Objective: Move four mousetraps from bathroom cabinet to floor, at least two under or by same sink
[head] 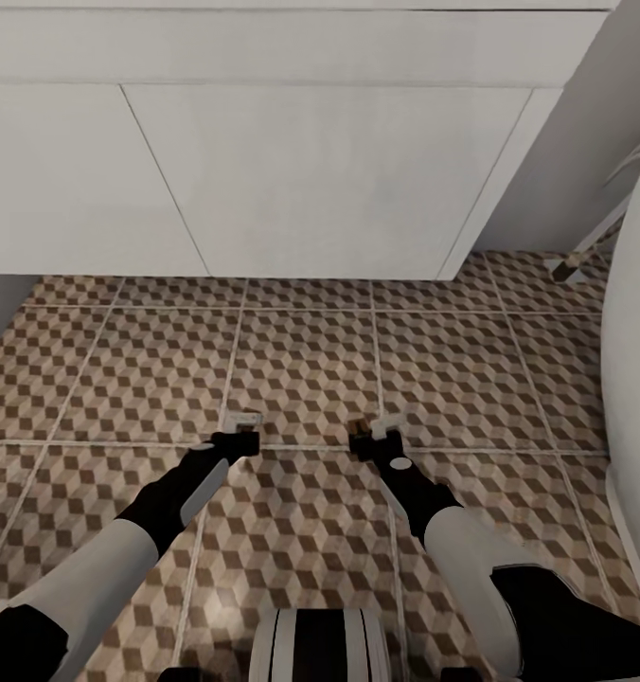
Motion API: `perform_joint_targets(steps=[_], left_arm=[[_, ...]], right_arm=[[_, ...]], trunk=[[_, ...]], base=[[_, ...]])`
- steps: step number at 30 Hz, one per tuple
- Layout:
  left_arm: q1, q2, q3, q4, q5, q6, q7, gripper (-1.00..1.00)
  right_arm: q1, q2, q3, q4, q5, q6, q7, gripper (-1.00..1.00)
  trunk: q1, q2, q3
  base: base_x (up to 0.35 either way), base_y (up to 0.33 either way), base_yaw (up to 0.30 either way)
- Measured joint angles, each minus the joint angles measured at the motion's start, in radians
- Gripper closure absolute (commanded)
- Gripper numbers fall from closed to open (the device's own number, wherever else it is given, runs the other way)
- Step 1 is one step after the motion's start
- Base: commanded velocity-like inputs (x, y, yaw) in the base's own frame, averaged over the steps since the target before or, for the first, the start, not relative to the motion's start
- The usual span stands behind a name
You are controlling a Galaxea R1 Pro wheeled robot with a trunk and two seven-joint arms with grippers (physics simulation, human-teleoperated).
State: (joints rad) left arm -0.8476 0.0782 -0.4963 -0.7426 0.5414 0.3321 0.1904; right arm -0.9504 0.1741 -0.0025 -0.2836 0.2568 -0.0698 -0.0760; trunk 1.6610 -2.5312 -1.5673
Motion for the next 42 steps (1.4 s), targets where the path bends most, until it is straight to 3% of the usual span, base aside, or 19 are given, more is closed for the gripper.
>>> perform_joint_targets(steps=[9, 13, 20, 29, 42], left_arm=[[0.002, 0.013, -0.013, -0.095, -0.008, -0.003, 0.003, 1.00], [0.003, 0.021, -0.023, -0.110, -0.019, -0.042, 0.003, 1.00], [0.003, 0.023, -0.088, -0.114, -0.047, -0.075, 0.003, 1.00], [0.003, 0.071, -0.118, -0.105, -0.070, -0.076, 0.008, 1.00], [0.005, 0.076, -0.119, -0.167, -0.070, -0.069, 0.010, 1.00]], right_arm=[[0.003, 0.000, 0.000, 0.001, 0.000, -0.090, 0.003, 1.00], [0.004, 0.000, 0.001, 0.002, 0.000, -0.120, 0.004, 1.00], [0.006, -0.007, 0.001, 0.019, 0.001, -0.162, 0.004, 1.00], [0.006, -0.008, 0.002, 0.028, 0.000, -0.173, 0.004, 1.00], [0.006, -0.009, 0.002, 0.042, 0.003, -0.232, 0.006, 1.00]], trunk=[[0.004, -0.002, -0.035], [0.006, -0.003, -0.050], [0.009, -0.005, -0.077], [0.009, -0.005, -0.077], [0.009, -0.005, -0.077]], base=[[0.000, 0.000, 0.000], [0.000, 0.000, 0.000], [0.000, 0.000, 0.000], [0.000, 0.000, 0.000], [0.000, 0.000, 0.000]])
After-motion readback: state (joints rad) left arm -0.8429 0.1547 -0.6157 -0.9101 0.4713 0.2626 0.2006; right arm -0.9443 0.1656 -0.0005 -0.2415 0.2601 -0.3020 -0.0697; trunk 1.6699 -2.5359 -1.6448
